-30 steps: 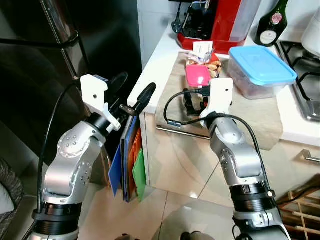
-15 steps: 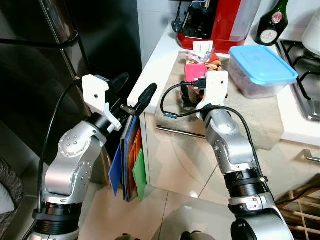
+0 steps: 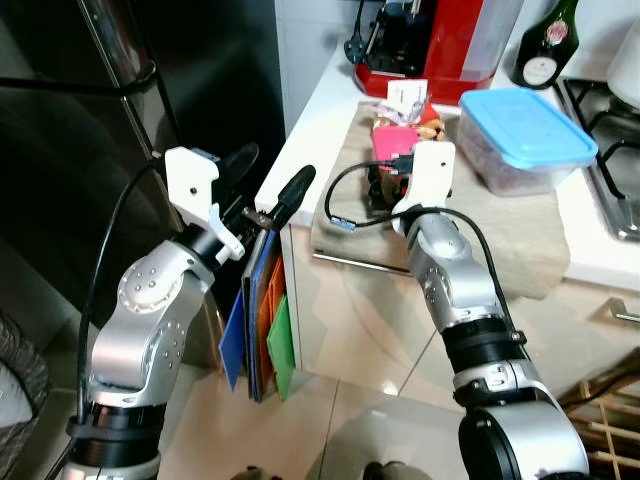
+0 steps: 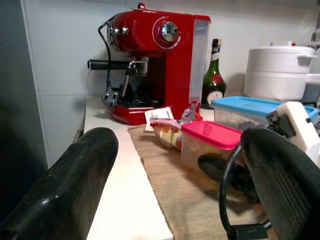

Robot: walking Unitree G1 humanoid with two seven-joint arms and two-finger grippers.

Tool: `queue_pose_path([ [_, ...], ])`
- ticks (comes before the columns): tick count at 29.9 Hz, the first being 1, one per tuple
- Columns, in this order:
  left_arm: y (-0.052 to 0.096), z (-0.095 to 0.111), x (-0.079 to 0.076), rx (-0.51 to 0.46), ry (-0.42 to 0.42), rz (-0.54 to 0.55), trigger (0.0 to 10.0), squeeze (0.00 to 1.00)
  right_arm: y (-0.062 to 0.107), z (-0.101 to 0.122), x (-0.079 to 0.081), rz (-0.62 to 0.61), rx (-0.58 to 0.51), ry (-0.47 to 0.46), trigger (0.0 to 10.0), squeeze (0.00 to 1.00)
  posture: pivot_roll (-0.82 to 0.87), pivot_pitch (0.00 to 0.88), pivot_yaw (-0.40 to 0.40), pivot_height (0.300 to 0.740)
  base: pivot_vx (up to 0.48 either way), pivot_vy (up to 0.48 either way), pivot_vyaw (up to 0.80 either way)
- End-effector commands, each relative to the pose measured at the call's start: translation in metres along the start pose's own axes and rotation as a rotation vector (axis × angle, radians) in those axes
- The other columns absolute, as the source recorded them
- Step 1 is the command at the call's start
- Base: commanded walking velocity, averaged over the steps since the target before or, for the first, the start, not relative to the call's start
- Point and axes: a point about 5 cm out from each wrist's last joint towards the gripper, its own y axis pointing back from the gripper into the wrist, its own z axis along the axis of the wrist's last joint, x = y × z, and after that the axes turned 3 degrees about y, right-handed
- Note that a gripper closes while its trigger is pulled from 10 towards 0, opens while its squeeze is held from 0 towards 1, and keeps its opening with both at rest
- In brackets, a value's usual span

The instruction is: Restocking fridge

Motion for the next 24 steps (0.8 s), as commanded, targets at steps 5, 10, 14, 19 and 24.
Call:
queue_pose_path([
  [5, -0.006, 0.003, 0.003, 0.010, -0.003, -0.017, 10.0, 0.00, -0.003, 0.003, 0.008, 0.030, -0.014, -0.046, 0.0, 0.00, -0.02, 0.052, 0.079, 0.740, 0.000, 0.000, 0.00],
  [10, -0.008, 0.002, 0.002, 0.010, 0.001, -0.022, 10.0, 0.00, -0.005, 0.006, 0.008, 0.038, -0.036, -0.045, 0.0, 0.00, -0.02, 0.049, 0.072, 0.740, 0.000, 0.000, 0.00],
  [14, -0.008, 0.000, 0.000, 0.010, 0.004, -0.019, 10.0, 0.00, -0.005, 0.015, 0.008, 0.048, -0.082, -0.022, 0.0, 0.00, -0.03, 0.048, 0.065, 0.740, 0.000, 0.000, 0.00],
  [19, -0.008, -0.002, 0.000, 0.009, 0.006, -0.012, 10.0, 0.00, -0.004, 0.052, 0.007, 0.054, -0.264, 0.066, 0.0, 0.00, -0.03, 0.045, 0.060, 0.740, 0.000, 0.000, 0.00],
  [24, -0.009, -0.006, 0.004, 0.030, -0.015, 0.038, 10.0, 0.00, 0.005, 0.092, 0.002, 0.031, -0.467, 0.162, 0.0, 0.00, -0.03, 0.037, 0.055, 0.740, 0.000, 0.000, 0.00],
])
